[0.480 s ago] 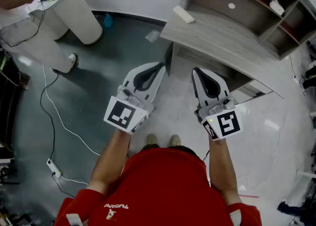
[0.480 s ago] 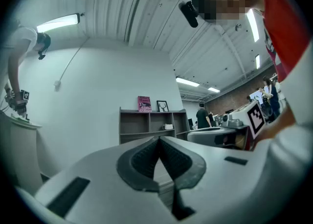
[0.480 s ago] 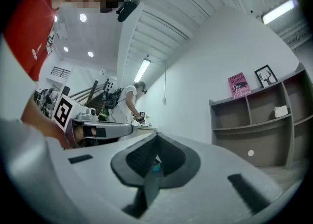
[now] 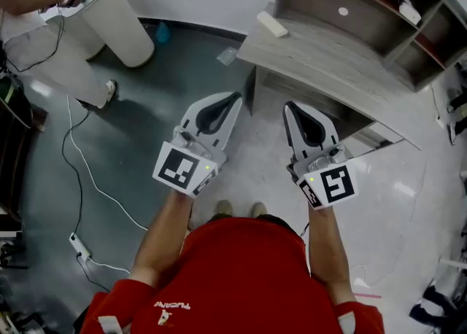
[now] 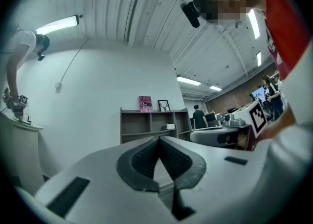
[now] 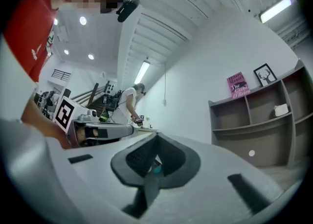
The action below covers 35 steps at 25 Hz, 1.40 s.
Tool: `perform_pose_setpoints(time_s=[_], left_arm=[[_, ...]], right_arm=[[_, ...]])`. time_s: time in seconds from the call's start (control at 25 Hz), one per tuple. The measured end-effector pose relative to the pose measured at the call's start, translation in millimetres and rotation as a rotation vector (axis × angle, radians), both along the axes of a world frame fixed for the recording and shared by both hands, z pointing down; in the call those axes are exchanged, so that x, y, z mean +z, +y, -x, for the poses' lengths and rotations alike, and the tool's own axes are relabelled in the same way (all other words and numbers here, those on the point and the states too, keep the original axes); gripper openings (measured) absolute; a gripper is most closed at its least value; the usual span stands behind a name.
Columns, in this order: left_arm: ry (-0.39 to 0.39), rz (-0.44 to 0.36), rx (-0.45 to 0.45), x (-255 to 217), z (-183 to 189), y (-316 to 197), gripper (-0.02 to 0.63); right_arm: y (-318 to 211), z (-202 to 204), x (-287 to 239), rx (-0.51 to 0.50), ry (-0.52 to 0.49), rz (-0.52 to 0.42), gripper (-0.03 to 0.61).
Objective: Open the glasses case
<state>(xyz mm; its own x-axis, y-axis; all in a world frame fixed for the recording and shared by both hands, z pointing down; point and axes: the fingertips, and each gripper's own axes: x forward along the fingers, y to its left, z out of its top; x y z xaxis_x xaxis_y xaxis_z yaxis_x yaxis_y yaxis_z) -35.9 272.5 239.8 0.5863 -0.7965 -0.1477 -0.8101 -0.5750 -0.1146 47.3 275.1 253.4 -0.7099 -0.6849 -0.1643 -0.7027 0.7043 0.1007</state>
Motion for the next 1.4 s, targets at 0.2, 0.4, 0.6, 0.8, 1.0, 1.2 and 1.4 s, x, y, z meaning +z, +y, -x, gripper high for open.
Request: perform_pose_setpoints(time_s=[0.2,0.4,0.6,0.8,1.0,1.2,1.4], left_arm=[[-0.006,0.000,-0.016,2,-15,-11,0.009],[-0.016,-0.003,-0.046,5,-32,-23,0.009],[-0.029,0.014,-0.072,12,-41,-37,0.009],[-0.035,0.018,-0.074,16,-43,-63,0.009],[-0.028,0.022,-0.063,23,-35,-100,0.009],[-0.022,0.026,-0.041,35,-20,-156,0.009],[-0.032,0.050,-0.008,46,5,-223,0.009]], right_arm=[[-9,-16,1,-0.015,-0.005,-0.006,0.005],[-18,-34,4,-0.039,0.005,-0.025,0.005],[-34,-44,10,-0.056,0.013,-0.025,0.005],[-58,-45,11,-0.055,0.013,-0.031,0.005],[-89,-39,17,-0.038,0.035,-0.034,0.005],[-140,-25,30,-0.006,0.069,-0.018,0.005],[-203,0,36,0.033,0.095,0.002,0.005]])
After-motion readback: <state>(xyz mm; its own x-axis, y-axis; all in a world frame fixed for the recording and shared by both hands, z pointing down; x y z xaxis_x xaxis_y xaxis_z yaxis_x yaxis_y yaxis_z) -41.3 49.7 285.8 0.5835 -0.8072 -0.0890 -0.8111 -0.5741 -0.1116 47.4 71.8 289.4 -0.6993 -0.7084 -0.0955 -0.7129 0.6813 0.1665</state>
